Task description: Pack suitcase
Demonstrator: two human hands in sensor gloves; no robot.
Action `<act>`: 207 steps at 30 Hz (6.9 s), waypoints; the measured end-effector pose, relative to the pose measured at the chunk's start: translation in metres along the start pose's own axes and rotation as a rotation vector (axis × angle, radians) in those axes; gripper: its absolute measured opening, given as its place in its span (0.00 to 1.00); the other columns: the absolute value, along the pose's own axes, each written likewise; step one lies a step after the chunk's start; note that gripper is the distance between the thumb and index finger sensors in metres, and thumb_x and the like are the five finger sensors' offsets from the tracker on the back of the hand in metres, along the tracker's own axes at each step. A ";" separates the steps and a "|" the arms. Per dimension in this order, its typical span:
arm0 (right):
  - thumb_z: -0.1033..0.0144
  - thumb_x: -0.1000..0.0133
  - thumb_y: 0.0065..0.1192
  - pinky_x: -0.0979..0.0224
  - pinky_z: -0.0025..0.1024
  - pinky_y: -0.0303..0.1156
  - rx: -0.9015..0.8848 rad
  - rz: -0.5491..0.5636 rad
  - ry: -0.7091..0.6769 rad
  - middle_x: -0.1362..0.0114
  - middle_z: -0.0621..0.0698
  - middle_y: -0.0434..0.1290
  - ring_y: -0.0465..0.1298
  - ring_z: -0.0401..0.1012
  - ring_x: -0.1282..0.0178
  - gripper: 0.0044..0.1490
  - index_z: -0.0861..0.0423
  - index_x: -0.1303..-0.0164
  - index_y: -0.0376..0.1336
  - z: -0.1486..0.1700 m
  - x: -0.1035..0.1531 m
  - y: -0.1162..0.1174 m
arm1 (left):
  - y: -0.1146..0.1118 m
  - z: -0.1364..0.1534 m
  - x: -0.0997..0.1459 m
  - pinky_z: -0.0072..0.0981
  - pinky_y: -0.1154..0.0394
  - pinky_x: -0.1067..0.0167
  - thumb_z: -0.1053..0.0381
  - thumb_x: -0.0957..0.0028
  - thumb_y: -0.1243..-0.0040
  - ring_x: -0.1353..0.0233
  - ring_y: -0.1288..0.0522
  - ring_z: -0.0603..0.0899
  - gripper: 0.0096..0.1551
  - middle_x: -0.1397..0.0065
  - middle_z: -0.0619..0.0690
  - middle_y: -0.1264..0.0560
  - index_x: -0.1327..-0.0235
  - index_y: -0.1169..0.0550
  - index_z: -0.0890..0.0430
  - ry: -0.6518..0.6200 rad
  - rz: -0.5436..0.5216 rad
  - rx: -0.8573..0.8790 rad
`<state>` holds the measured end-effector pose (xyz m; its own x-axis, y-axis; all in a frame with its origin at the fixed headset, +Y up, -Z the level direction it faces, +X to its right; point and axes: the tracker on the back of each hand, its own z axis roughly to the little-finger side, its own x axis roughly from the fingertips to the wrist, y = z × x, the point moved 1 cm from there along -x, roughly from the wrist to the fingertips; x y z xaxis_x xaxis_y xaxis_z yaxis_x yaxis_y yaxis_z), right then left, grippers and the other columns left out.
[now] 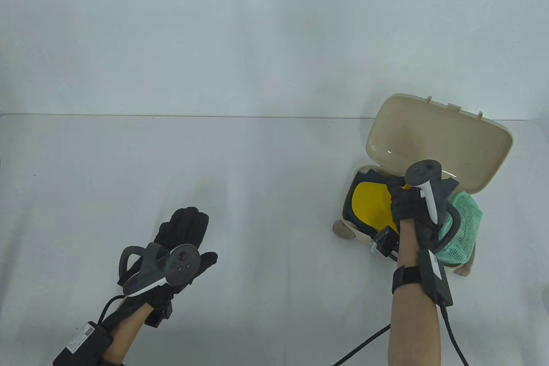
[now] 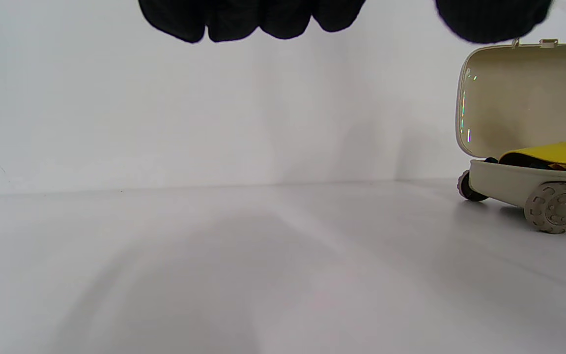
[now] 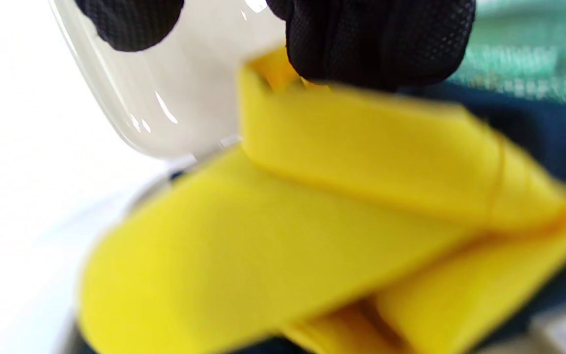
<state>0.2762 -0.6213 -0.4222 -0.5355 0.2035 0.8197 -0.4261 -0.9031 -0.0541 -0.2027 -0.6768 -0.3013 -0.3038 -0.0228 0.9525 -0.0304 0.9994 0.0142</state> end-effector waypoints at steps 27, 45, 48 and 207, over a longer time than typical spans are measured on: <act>0.50 0.41 0.60 0.46 0.36 0.79 0.125 -0.123 0.324 0.32 0.54 0.76 0.82 0.48 0.44 0.41 0.61 0.22 0.59 0.161 -0.043 0.004 | 0.002 0.006 0.002 0.57 0.44 0.20 0.32 0.45 0.53 0.13 0.49 0.67 0.51 0.11 0.58 0.52 0.15 0.51 0.53 0.016 -0.004 0.009; 0.57 0.41 0.63 0.52 0.30 0.81 0.176 -0.161 0.185 0.44 0.52 0.80 0.84 0.40 0.56 0.34 0.59 0.28 0.63 0.133 -0.035 0.030 | 0.006 0.008 0.001 0.57 0.44 0.20 0.32 0.45 0.53 0.13 0.49 0.67 0.51 0.11 0.57 0.52 0.15 0.51 0.53 0.031 -0.016 0.027; 0.56 0.41 0.63 0.53 0.29 0.81 0.176 -0.189 0.130 0.45 0.53 0.80 0.84 0.39 0.57 0.34 0.58 0.28 0.63 0.115 -0.026 0.041 | 0.006 0.010 0.002 0.57 0.44 0.20 0.32 0.45 0.53 0.13 0.49 0.67 0.51 0.11 0.57 0.52 0.15 0.51 0.53 0.035 -0.018 0.030; 0.59 0.34 0.43 0.39 0.44 0.81 0.129 -0.474 -0.418 0.19 0.70 0.58 0.77 0.60 0.33 0.47 0.73 0.18 0.35 -0.097 0.100 0.156 | -0.059 -0.097 -0.119 0.86 0.47 0.36 0.26 0.47 0.50 0.14 0.57 0.77 0.50 0.13 0.59 0.69 0.15 0.51 0.40 -0.137 0.595 -0.099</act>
<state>0.0851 -0.7049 -0.4038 0.0295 0.4512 0.8920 -0.4414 -0.7948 0.4166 -0.0720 -0.7311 -0.3862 -0.3609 0.5432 0.7581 0.2682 0.8390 -0.4735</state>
